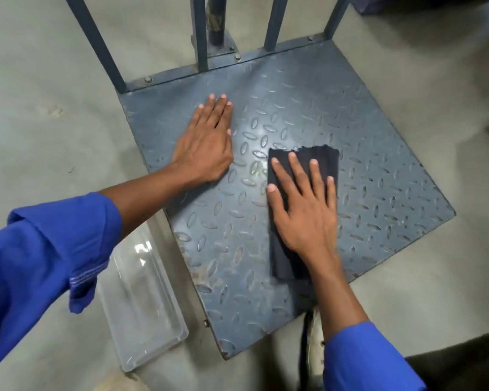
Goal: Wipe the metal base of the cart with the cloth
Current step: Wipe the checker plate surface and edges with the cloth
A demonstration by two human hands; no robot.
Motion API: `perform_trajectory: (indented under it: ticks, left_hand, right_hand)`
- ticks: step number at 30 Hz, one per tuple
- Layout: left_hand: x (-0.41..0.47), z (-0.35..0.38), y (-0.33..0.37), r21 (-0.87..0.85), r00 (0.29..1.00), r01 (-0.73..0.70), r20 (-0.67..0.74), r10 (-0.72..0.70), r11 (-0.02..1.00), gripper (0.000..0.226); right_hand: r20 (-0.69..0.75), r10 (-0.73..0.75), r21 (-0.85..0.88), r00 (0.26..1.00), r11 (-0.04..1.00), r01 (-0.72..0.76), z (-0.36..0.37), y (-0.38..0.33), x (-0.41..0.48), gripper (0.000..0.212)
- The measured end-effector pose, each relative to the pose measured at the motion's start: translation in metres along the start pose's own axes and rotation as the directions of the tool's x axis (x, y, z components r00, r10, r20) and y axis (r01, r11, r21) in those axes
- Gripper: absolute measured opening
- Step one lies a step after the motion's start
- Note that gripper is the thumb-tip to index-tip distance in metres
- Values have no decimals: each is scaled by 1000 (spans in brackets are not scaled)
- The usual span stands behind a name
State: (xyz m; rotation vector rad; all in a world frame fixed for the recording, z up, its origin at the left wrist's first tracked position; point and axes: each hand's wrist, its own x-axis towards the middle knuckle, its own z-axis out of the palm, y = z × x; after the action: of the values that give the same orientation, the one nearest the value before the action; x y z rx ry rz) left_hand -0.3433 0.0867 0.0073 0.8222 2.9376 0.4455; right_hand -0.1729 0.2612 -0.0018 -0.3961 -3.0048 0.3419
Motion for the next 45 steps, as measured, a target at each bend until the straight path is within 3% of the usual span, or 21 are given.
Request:
perform_trajectory:
  ticks: [4, 10, 16, 20, 23, 27, 30, 34, 38, 42, 45]
  left_hand:
    - [21, -2, 5, -9, 1000, 12, 1, -12, 1000, 63]
    - [43, 4, 5, 39, 1000, -13, -23, 14, 999, 63]
    - [60, 6, 5, 35, 999, -3, -32, 5, 999, 65]
    - [70, 9, 4, 63, 997, 38, -75, -33, 997, 69]
    - [72, 11, 6, 73, 997, 36, -65, -32, 997, 69]
    - [74, 10, 7, 72, 998, 48, -47, -44, 996, 70]
    - [80, 9, 13, 69, 997, 61, -52, -57, 996, 71]
    - [83, 11, 15, 64, 996, 67, -58, -63, 996, 71]
    - [84, 12, 13, 45, 996, 71, -61, -69, 996, 71]
    - [83, 13, 13, 44, 996, 68, -52, -66, 997, 72]
    - [85, 12, 13, 39, 996, 70, -59, -67, 997, 72]
  right_hand:
    - [5, 95, 11, 995, 995, -95, -2, 7, 73, 55]
    - [72, -239, -3, 968, 971, 240, 12, -19, 158, 53]
    - [98, -15, 3, 995, 1000, 15, 4, 5, 236, 56]
    - [119, -188, 0, 975, 982, 190, 8, -30, 224, 55]
    - [119, -288, -8, 950, 957, 291, 5, -10, 200, 53]
    - [114, -91, -20, 989, 995, 94, -14, 55, 206, 53]
    - [114, 15, 1, 993, 1000, -15, -11, 43, 252, 55]
    - [119, -86, 1, 989, 996, 86, -1, -6, 258, 56]
    - [147, -278, -17, 949, 959, 284, -8, 21, 205, 53]
    - [124, -64, -28, 990, 997, 68, -22, 72, 233, 55]
    - [112, 1, -16, 994, 1000, 1, -12, 43, 263, 57]
